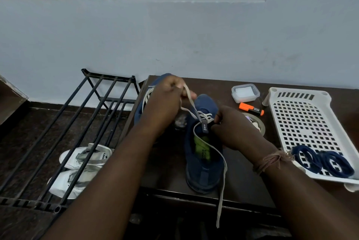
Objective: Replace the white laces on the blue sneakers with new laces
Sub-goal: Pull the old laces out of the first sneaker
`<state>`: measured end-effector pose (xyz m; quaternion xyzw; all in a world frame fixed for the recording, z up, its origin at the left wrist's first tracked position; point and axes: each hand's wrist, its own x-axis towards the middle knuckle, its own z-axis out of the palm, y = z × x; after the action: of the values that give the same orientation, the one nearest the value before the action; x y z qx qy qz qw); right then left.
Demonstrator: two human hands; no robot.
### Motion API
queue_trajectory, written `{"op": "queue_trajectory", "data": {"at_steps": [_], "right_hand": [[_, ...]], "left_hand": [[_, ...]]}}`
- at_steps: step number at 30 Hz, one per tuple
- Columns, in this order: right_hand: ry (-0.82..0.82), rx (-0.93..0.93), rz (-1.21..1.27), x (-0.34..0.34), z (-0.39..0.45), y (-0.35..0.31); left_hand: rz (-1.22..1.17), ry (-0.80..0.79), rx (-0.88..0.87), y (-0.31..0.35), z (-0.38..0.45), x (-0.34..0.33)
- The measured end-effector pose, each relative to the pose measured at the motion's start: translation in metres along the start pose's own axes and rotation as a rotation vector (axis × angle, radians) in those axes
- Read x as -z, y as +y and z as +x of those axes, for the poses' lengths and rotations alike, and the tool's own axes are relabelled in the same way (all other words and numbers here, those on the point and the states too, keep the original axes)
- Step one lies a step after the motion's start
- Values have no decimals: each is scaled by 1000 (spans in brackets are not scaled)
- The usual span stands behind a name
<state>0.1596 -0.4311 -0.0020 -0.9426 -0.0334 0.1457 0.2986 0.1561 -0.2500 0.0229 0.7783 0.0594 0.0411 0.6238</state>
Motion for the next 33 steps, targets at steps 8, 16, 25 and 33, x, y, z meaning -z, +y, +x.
{"op": "queue_trajectory", "data": {"at_steps": [8,16,25,33], "right_hand": [[20,-4,-18,-2,1,-3],[2,-4,-3,0,0,-1],[17,111,-35,-5,2,0],[73,233,-303,-20,-1,0]], "left_hand": [[571,-75,-132,-11,1,10],[643,-117,-223,-8,-2,7],[-496,343,58,8,7,24],[992,151,-130,-29,-4,-13]]}}
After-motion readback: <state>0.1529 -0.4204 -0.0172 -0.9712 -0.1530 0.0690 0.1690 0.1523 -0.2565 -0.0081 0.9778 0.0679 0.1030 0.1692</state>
